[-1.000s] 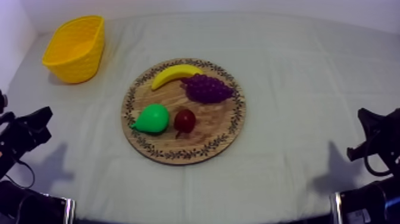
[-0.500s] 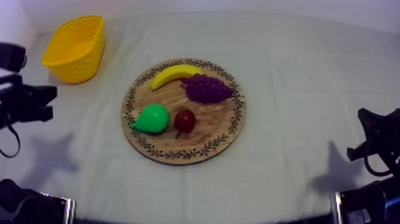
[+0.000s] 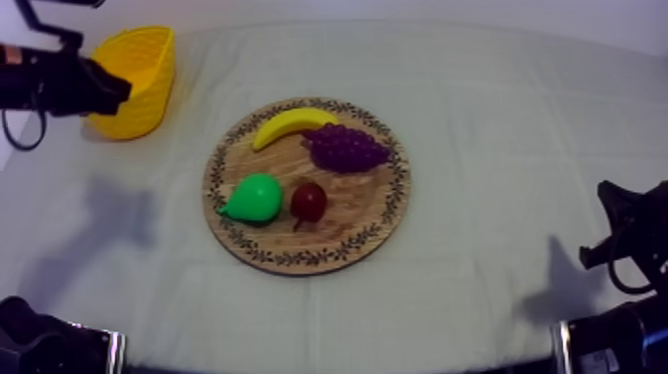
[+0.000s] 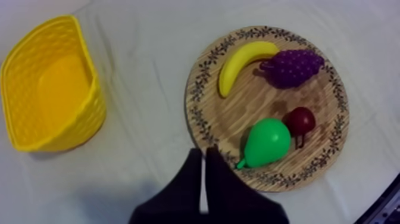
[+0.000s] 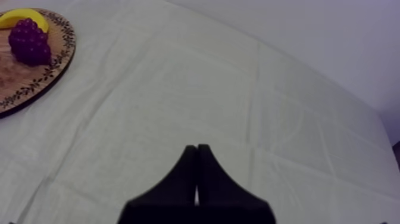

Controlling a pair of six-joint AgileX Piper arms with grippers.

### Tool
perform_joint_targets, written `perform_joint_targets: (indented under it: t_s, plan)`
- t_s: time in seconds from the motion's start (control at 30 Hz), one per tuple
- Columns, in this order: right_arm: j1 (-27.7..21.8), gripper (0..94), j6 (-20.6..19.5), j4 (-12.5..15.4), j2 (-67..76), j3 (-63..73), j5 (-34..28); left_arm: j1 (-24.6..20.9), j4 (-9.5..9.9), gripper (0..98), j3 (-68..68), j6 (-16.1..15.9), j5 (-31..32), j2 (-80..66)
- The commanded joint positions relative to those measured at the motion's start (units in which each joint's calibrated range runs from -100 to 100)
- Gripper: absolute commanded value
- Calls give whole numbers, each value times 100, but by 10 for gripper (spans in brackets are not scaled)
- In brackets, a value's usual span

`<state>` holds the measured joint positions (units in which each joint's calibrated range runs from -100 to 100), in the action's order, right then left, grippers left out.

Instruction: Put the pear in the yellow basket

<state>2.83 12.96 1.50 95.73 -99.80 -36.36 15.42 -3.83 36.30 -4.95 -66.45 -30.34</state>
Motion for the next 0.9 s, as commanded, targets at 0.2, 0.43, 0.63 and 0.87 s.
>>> perform_joint_targets:
  t_s: [0.2,0.43,0.63,0.87]
  plan:
    - [0,4,1,-1,3,2,-2,382,146,0,-1385,-61,-523,1449]
    - [0,4,1,-1,3,2,-2,698,220,0,-2648,-28,-1138,2474]
    - [0,4,1,-1,3,2,-2,968,321,0,-3541,96,-1732,3122]
    - [0,4,1,-1,3,2,-2,1158,344,0,-3841,192,-1873,3394]
